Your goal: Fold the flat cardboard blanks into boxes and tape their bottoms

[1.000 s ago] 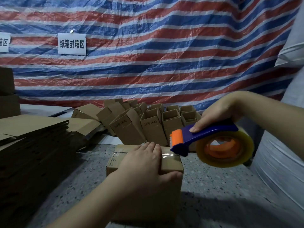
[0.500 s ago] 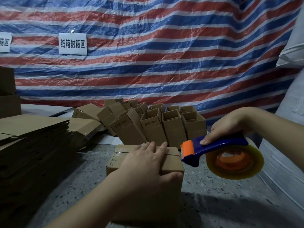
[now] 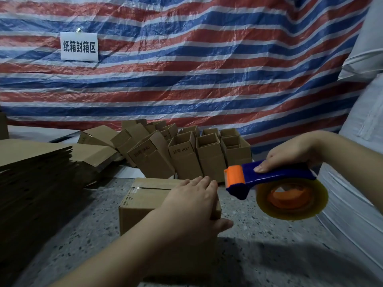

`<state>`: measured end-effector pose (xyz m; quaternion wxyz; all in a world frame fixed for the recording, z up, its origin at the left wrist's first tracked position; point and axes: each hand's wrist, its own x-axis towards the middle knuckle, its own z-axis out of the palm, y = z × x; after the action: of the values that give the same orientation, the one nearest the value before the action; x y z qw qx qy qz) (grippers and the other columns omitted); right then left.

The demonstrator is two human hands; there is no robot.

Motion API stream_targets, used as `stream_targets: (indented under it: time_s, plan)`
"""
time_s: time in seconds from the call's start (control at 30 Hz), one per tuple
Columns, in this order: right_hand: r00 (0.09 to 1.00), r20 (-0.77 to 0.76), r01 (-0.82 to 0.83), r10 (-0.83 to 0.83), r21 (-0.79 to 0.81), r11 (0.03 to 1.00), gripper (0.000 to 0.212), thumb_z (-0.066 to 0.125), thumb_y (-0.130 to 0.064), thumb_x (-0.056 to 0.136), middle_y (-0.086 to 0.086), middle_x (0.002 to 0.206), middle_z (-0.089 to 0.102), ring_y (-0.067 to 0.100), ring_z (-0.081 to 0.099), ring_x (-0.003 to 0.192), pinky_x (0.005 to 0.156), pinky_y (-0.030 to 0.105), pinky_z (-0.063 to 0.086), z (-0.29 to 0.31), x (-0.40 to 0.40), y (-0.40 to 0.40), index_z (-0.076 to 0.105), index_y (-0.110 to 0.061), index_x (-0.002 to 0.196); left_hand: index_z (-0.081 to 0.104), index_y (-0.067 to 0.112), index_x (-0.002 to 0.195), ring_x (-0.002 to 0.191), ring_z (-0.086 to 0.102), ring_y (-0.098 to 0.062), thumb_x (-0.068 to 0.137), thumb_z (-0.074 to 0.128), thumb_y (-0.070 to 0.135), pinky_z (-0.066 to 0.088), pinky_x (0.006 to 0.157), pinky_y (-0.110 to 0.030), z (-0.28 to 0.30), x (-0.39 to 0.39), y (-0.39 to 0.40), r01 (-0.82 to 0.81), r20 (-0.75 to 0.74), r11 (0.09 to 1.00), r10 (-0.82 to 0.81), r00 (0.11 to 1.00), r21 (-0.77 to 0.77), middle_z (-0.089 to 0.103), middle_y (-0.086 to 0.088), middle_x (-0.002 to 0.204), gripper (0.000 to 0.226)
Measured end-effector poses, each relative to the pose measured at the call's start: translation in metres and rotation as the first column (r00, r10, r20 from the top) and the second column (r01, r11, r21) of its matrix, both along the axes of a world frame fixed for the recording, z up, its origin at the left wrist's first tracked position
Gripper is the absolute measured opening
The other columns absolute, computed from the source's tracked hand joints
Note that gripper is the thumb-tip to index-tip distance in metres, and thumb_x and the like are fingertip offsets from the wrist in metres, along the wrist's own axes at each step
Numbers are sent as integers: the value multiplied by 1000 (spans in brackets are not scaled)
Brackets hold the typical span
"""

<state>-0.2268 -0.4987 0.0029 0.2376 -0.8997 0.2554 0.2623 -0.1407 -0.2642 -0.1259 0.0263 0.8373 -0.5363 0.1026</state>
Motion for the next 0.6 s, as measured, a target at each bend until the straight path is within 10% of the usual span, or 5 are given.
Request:
stream_targets:
  time_s: [0.23,0.43,0.6]
  plan:
    - [1000,-5,0,-1,-39,999,76,72,-75,69,5,93,76,16,70,77,74,24,55,0,-18,-12,71,-11,109,6,20,157,152,9,-20,87,37,78,7,121,-38,-3,0,0,14,-2,999,-15,1000,-41,9,-3,166,96]
    - [996,-88,-51,19,-382,923,61,65,-75,76,-3,89,74,8,72,69,49,17,51,-9,4,29,65,-23,108,-1,26,157,152,10,-20,86,37,79,10,121,-40,-5,4,-2,24,2,999,-24,1000,-44,9,-2,166,97]
    - [970,-235,-195,62,-600,776,57,68,-73,77,-3,95,67,14,66,83,61,24,48,-29,10,50,61,-24,105,5,27,157,152,10,-22,86,37,78,10,121,-42,-5,5,-3,26,5,999,-26,1000,-31,10,-4,165,93]
